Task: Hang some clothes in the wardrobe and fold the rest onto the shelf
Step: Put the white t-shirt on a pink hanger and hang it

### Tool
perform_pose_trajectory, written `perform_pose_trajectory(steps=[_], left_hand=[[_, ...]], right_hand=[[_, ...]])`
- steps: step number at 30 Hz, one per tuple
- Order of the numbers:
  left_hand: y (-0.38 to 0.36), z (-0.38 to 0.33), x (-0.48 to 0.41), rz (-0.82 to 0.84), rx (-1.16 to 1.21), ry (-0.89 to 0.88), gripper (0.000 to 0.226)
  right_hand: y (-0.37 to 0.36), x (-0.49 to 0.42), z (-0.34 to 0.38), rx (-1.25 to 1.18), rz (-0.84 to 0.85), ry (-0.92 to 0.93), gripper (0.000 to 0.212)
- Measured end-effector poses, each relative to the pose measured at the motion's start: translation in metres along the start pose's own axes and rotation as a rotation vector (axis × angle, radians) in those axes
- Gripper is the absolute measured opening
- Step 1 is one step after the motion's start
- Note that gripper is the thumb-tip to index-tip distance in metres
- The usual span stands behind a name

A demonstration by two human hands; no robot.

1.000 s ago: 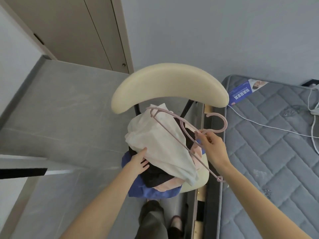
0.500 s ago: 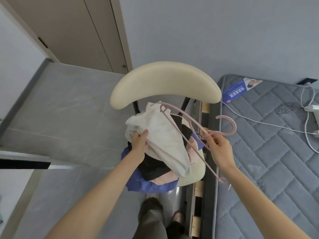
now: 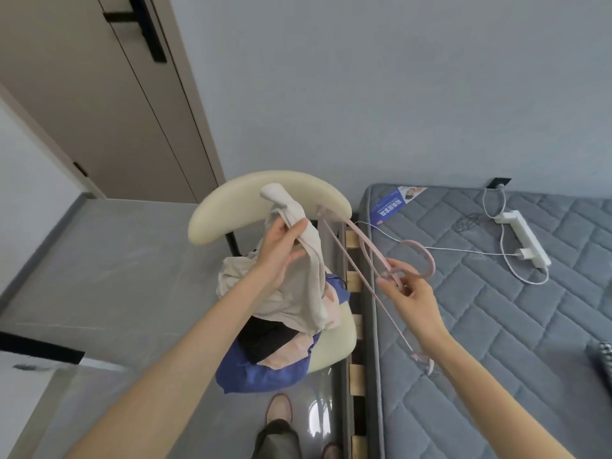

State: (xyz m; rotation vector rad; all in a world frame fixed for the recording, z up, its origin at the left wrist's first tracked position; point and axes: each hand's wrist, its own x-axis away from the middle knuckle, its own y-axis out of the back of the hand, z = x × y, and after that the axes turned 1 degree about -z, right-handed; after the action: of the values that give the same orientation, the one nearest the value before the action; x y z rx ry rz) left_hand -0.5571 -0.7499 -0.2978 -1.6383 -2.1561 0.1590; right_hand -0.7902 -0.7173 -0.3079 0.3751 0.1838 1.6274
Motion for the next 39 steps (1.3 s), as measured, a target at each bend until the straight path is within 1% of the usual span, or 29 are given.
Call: perform_pose_trajectory(steps=[2,6,8,11,13,15,16,18,19,22,23,25,28,31,36,39], left_hand=[[-0.02,-0.015,0.016,0.04,-0.002,-0.045,0.021],[-0.046,-0.041,0.05,0.105,0.001,-0.117,0.037],[-0.056,-0.055,0.068,0.145,0.01,-0.151,0.035],[-0.072,-0.077,0.093,0.208,0.065,-0.202,0.028],[-0.081,-0.091,0.107,0.261,0.114,-0.23,0.023],[-0.089,-0.102,0.12,0.291,0.125,-0.266,0.023],[-0.091,-0.107,0.127,0.286,0.116,-0.292,0.023],[-0.091,-0.116,0.141,0.242,0.101,-0.355,0.023],[-0.087,-0.12,0.148,0.209,0.1,-0.384,0.023],[-0.065,-0.134,0.165,0.101,0.091,-0.45,0.021],[-0.057,-0.138,0.171,0.061,0.086,-0.469,0.02],[-0.04,-0.147,0.181,-0.038,0.076,-0.51,0.02],[-0.011,-0.16,0.196,-0.192,0.064,-0.584,0.028],[0.025,-0.171,0.213,-0.255,0.062,-0.632,0.023],[0.095,-0.17,0.249,-0.405,0.056,-0.573,0.025],[0.134,-0.163,0.287,-0.514,0.029,-0.509,0.018]], right_hand=[[0.007,0.011,0.01,-0.028,0.038,0.048,0.038],[0.014,0.022,0.027,-0.076,0.11,0.149,0.063],[0.012,0.024,0.037,-0.104,0.154,0.206,0.071],[0.005,0.029,0.055,-0.111,0.162,0.322,0.081],[-0.002,0.034,0.064,-0.161,0.189,0.349,0.085],[-0.011,0.039,0.069,-0.217,0.188,0.325,0.078],[-0.014,0.041,0.071,-0.232,0.156,0.306,0.07],[-0.016,0.044,0.079,-0.209,0.055,0.285,0.053],[-0.014,0.045,0.084,-0.191,0.035,0.297,0.047],[-0.01,0.047,0.103,-0.176,0.094,0.358,0.023],[-0.01,0.049,0.112,-0.173,0.118,0.365,0.02],[-0.012,0.053,0.132,-0.173,0.142,0.382,0.024],[-0.02,0.06,0.166,-0.227,0.209,0.412,0.027],[-0.034,0.072,0.2,-0.258,0.305,0.469,0.028],[-0.079,0.098,0.227,-0.129,0.498,0.486,0.026],[-0.111,0.123,0.241,-0.059,0.674,0.441,0.014]])
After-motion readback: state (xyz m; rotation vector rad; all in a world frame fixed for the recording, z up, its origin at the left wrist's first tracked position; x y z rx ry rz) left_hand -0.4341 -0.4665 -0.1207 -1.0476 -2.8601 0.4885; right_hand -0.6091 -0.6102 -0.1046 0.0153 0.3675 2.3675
